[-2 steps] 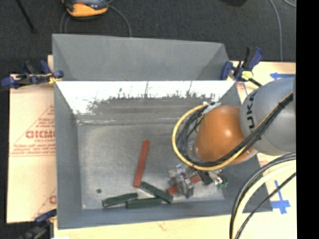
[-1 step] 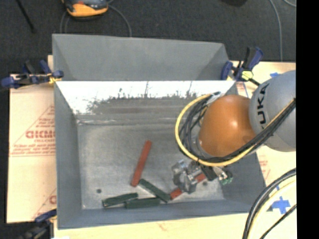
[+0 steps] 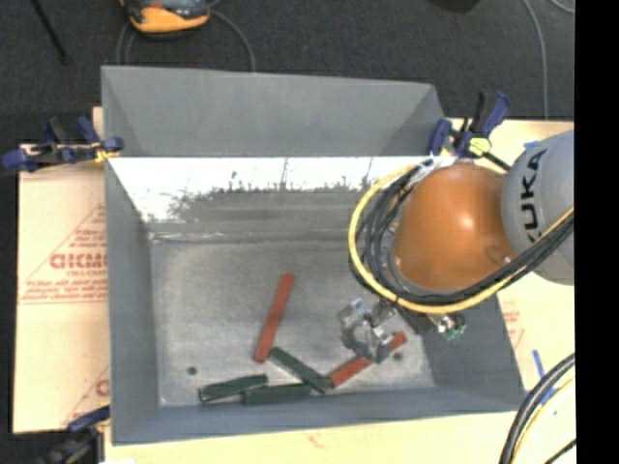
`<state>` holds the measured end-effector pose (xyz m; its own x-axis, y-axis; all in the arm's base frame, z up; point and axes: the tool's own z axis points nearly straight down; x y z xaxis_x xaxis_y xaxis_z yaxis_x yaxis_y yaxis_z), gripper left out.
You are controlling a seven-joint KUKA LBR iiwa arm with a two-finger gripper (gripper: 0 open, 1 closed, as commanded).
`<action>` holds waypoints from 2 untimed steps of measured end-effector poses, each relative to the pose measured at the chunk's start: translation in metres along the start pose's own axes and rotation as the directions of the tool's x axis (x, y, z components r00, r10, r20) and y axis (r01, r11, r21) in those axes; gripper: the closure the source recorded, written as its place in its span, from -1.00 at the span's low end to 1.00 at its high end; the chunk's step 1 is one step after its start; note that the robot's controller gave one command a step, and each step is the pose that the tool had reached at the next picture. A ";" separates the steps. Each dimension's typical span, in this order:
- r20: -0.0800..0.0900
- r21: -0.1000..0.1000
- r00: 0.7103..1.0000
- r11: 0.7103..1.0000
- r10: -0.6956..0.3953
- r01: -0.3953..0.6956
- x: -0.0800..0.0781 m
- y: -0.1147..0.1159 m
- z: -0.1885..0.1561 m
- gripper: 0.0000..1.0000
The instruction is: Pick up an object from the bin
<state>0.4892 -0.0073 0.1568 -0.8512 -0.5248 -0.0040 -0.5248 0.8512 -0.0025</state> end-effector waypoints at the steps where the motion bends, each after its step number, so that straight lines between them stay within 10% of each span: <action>1: 0.007 0.002 0.985 0.985 -0.170 0.170 0.004 0.021 0.065 -1.00; 2: 0.007 0.002 0.985 0.985 -0.171 0.171 0.004 0.021 0.065 -1.00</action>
Offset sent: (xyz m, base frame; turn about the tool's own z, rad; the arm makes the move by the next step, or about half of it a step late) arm 0.0000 0.0000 0.0000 0.0000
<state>0.4751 0.0088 0.0920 -0.7489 -0.6626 -0.0103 -0.6626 0.7489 -0.0055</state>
